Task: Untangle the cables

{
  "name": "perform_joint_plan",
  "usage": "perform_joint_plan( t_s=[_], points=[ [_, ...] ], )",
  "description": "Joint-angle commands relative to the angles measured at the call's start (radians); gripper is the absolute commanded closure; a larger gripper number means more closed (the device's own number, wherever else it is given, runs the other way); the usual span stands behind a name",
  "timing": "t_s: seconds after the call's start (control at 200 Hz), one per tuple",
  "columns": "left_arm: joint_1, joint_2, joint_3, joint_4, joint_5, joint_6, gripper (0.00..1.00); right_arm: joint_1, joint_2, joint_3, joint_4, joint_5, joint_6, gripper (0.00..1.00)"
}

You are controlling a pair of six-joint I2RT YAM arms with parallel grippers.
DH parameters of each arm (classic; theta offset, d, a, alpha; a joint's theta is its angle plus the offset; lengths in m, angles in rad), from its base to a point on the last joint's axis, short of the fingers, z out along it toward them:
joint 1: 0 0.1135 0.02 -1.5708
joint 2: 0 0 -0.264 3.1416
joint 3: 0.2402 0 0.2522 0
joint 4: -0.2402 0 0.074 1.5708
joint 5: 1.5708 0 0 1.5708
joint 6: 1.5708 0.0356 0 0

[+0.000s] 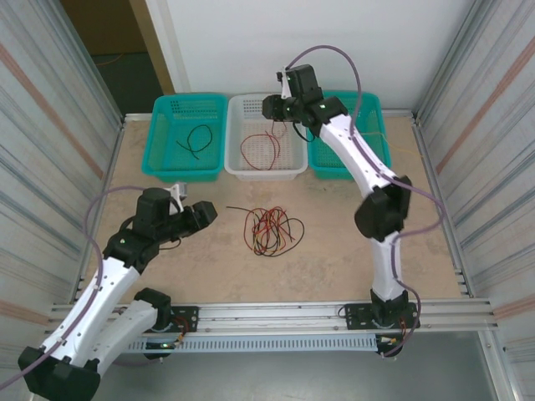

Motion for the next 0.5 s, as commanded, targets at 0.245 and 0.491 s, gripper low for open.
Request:
perform_joint_plan(
  t_s=[0.245,0.491],
  points=[
    [-0.021,0.058,-0.021,0.047,-0.022,-0.041,0.4,0.088,-0.232,-0.369,-0.016,0.027,-0.013,0.5],
    [-0.132,0.152,0.026,0.082,-0.116,-0.008,0.38,0.225,-0.559,-0.91,0.105,0.11,0.078,0.43]
  ],
)
